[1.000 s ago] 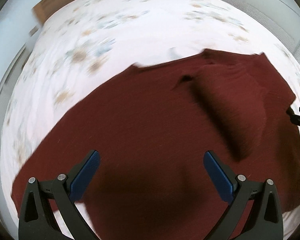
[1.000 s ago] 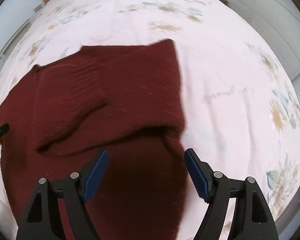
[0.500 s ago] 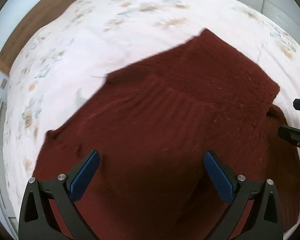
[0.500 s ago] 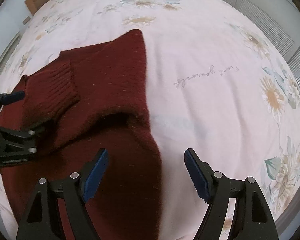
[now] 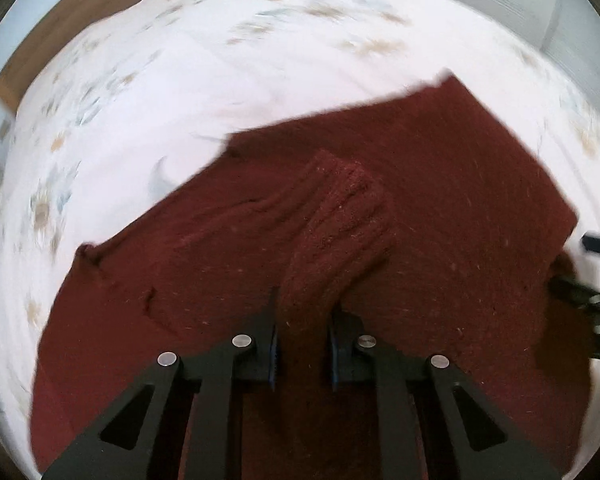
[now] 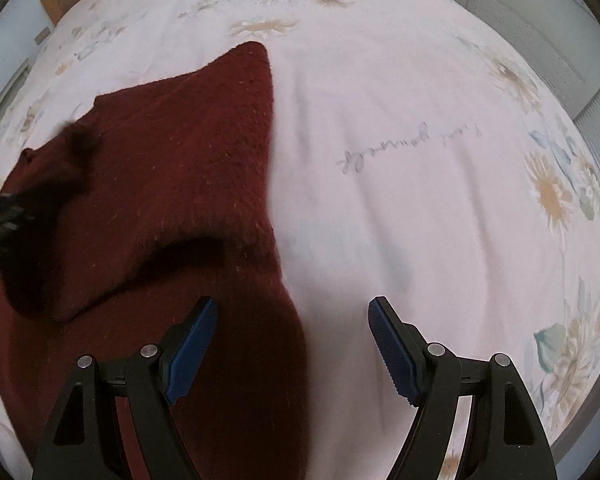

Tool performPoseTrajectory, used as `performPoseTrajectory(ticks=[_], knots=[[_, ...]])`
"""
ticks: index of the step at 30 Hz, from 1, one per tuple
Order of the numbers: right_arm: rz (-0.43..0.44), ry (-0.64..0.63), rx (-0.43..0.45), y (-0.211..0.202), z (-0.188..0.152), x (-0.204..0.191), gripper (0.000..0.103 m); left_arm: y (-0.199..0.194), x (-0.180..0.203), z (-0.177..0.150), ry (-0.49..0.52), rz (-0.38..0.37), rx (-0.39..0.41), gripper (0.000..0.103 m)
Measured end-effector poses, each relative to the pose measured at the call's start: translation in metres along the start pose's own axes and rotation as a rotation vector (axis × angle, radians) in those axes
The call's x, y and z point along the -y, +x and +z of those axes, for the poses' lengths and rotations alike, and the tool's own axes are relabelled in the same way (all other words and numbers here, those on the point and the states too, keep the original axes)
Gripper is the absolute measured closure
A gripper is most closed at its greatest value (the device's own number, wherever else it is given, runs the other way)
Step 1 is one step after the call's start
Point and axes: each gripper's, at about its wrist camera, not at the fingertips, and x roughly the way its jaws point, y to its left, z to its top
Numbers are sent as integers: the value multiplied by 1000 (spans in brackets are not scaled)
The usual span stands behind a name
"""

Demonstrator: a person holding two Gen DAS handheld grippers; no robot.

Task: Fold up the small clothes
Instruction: 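Grasp the other sleeve cuff with the left gripper and lift it, then lay the sleeve across the sweater body and open the left gripper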

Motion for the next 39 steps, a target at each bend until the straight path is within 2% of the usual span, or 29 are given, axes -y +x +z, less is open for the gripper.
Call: performPoseTrajectory(ticks=[4,5,6,8,9,10,13,17,20,22,25,30,31,32,33,35,37,39], knots=[[-7,-22,7,4,16,-11,25,-24,-56,0,-108,26,75,88],[-6,-21,15,5,20,-14,33,-31,-69,-2,-132,29,92,89],[-5,-18,18,5,25,-16,52,-36,-80,-4,-155,34,105,89],[-4,-6,22,7,33,-19,76,-49,-99,-9,-208,46,138,89],[20,-5,22,10,37,-24,85,-52,-108,-13,-229,52,148,89],[28,-6,23,11,37,-26,86,-55,-118,-18,-251,58,157,89],[3,-30,24,14,33,-35,86,-49,-140,-36,-319,64,157,88],[-7,-42,20,16,28,-39,86,-37,-144,-83,-403,35,78,86],[-3,-46,8,14,28,-41,86,-15,-146,-96,-440,31,20,81],[-1,-50,1,13,30,-41,86,-21,-146,-114,-468,17,10,78],[0,-56,-4,11,30,-42,84,-36,-158,-128,-493,21,3,62],[-21,-78,-11,10,30,-43,71,-48,-182,-144,-560,-13,-50,60],[-24,-82,-12,9,29,-43,69,-50,-187,-148,-572,-12,-59,56],[-28,-85,-13,7,26,-41,62,-53,-193,-151,-581,-4,-65,46],[-30,-87,-12,4,23,-39,54,-57,-196,-153,-585,8,-67,41],[-35,-88,-6,-1,21,-36,45,-64,-205,-155,-587,39,-66,26],[-39,-86,-1,-7,17,-34,43,-67,-213,-155,-596,40,-69,16],[-39,-80,5,-14,14,-30,40,-68,-221,-151,-617,27,-63,13]])
